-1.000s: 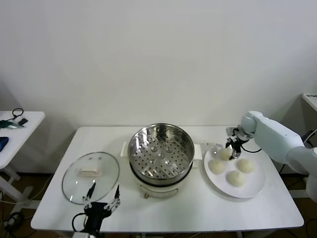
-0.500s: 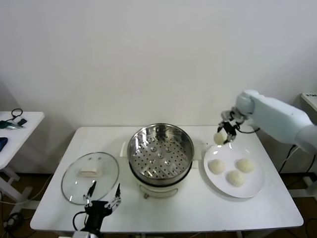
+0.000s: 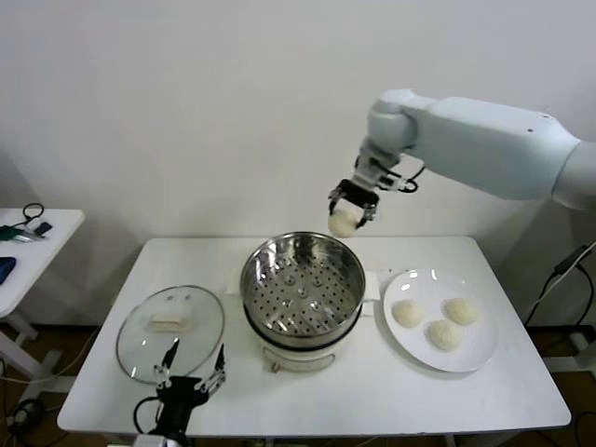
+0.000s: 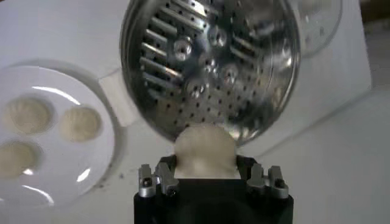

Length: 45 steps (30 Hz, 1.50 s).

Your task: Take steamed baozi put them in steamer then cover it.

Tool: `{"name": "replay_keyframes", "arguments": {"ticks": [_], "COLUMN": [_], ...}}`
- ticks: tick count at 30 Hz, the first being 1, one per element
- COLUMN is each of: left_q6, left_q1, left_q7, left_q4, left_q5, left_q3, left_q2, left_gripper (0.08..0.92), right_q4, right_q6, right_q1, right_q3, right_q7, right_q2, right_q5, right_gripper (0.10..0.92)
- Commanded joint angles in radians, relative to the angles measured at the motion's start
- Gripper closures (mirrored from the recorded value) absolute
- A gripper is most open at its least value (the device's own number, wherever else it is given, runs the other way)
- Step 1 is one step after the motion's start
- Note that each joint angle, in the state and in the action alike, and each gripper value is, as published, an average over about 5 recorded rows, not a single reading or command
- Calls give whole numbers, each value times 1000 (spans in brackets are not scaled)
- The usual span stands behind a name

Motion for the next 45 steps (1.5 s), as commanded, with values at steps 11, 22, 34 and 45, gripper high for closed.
{"name": "replay_keyframes", "arguments": {"ticks": [11,22,34,45], "left_q6": [0,3,0,-3], "left_q1": [5,-3,0,14], "left_q7": [0,-2,-7,-9], "left_q4": [-8,-2,-3,-24], "left_q5": [-4,-10,4,13], "left_q3": [-7,-14,-11,-8], "left_q2": [-2,-2,-9,-7], "left_gripper": [177,177,177,177], "right_q4": [-154,-309,-195,40], "right_q6": [97,122,105,-476], "right_q1": [-266,-353,-88,298], "right_q3": [39,97,-35,-379], "right_q7": [117,181,91,-29], "right_q2": [145,186,153,-207], "right_q5": [-341,-397,61,596], "right_gripper": [364,350,203,203]}}
